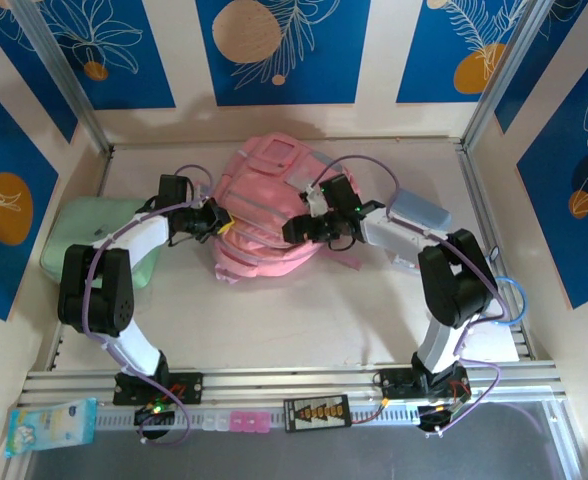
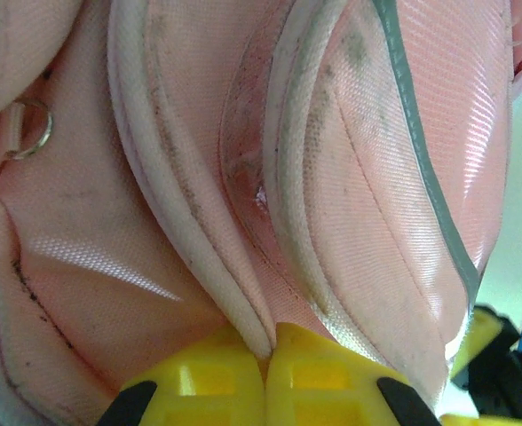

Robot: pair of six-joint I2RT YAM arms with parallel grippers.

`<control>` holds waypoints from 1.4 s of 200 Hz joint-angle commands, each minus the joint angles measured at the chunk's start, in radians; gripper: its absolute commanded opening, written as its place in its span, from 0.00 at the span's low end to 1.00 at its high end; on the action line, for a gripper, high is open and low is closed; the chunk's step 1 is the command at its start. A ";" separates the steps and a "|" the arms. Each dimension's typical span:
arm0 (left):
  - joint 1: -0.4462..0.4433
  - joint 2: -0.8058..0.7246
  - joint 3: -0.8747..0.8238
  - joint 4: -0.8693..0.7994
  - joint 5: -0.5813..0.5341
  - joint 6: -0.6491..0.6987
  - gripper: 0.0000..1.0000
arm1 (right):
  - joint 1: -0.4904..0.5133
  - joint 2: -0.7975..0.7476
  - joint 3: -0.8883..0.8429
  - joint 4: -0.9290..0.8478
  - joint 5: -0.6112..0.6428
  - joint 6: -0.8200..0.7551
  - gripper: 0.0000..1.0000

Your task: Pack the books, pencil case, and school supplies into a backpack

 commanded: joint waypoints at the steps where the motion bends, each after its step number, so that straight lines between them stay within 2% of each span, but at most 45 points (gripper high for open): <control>1: 0.002 -0.011 0.004 0.062 0.056 -0.005 0.00 | 0.029 -0.043 -0.035 -0.031 -0.057 -0.064 0.60; 12: 0.003 -0.013 0.007 0.063 0.056 -0.006 0.00 | 0.037 -0.056 -0.052 -0.012 -0.021 -0.078 0.57; 36: 0.003 -0.017 0.012 0.054 0.058 -0.005 0.00 | 0.043 -0.064 -0.036 -0.026 0.176 -0.071 0.50; 61: 0.003 -0.024 0.011 0.048 0.057 -0.003 0.00 | 0.040 -0.079 -0.019 -0.038 0.294 -0.030 0.50; 108: 0.002 -0.028 0.017 0.042 0.059 0.000 0.00 | 0.051 -0.100 -0.037 -0.001 0.308 0.011 0.47; 155: 0.002 -0.026 0.015 0.046 0.066 -0.001 0.00 | 0.069 -0.041 0.001 -0.011 0.313 0.074 0.31; 202: 0.002 -0.027 0.007 0.051 0.066 -0.005 0.00 | 0.073 -0.014 0.000 0.026 0.274 0.130 0.28; 226: 0.002 -0.026 0.007 0.055 0.067 -0.008 0.00 | 0.072 -0.005 0.008 0.020 0.285 0.138 0.20; 244: 0.002 -0.026 0.006 0.060 0.066 -0.013 0.00 | 0.072 -0.021 -0.003 0.027 0.278 0.140 0.11; 263: -0.002 -0.036 -0.011 0.101 0.053 -0.054 0.00 | 0.075 -0.051 -0.022 0.019 0.257 0.130 0.05; 280: -0.010 -0.054 -0.059 0.211 0.016 -0.159 0.00 | 0.084 -0.081 -0.044 -0.004 0.231 0.101 0.04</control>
